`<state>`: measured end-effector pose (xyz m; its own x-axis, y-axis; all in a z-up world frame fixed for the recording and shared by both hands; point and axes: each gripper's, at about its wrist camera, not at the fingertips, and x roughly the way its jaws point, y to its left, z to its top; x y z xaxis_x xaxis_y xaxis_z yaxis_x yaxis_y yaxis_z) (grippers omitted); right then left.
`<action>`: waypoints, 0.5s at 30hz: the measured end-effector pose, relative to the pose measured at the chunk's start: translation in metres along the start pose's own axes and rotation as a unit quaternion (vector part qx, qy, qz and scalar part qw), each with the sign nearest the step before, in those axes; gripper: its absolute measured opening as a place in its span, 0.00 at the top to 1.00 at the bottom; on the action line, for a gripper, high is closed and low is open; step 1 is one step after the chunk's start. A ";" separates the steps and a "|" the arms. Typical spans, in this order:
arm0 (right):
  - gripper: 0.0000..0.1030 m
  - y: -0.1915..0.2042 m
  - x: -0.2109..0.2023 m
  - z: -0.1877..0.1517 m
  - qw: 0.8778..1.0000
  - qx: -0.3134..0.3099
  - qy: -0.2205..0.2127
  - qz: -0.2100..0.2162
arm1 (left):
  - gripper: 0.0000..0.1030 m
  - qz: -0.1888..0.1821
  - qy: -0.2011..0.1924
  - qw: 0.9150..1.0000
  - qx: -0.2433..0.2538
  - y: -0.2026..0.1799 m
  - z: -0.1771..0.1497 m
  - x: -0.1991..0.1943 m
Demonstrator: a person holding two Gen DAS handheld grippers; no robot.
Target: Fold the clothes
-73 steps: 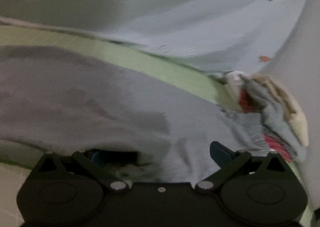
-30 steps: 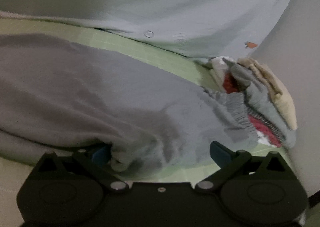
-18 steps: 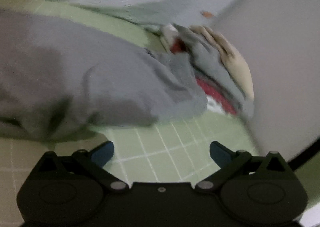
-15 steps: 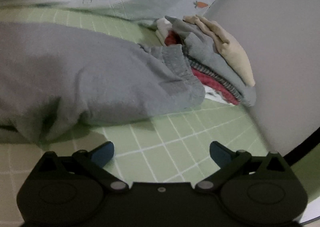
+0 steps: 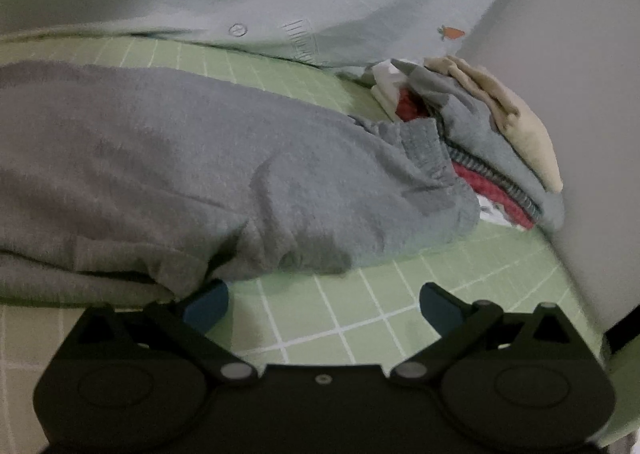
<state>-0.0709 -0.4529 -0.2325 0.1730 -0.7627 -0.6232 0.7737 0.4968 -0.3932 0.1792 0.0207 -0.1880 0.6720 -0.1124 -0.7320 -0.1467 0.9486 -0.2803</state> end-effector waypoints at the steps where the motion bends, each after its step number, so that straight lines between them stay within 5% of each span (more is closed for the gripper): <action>1: 0.00 -0.003 0.001 -0.002 1.000 0.013 -0.001 0.003 | 0.53 0.010 0.003 1.000 -0.008 0.000 0.002 0.006; 7: 0.00 -0.015 0.004 -0.012 0.995 0.097 0.004 0.022 | 0.58 0.042 0.003 0.999 0.016 -0.004 0.005 0.018; 8: 0.00 -0.015 0.004 -0.013 0.995 0.102 0.003 0.024 | 0.65 0.044 0.002 0.999 0.024 -0.004 0.005 0.017; 9: 0.00 -0.015 0.004 -0.014 0.994 0.103 0.001 0.024 | 0.92 0.046 0.003 0.998 0.032 -0.005 0.005 0.016; 10: 0.00 -0.014 0.004 -0.014 0.994 0.103 -0.001 0.023 | 0.96 0.047 0.004 0.998 0.036 -0.004 0.005 0.015; 15: 0.00 -0.014 0.003 -0.016 0.994 0.104 -0.004 0.023 | 0.97 0.032 -0.033 0.998 0.049 -0.008 0.010 -0.013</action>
<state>-0.0910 -0.4557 -0.2394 0.2147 -0.7450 -0.6316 0.8739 0.4353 -0.2164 0.1790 0.0172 -0.1700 0.7101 -0.0339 -0.7033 -0.1213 0.9780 -0.1696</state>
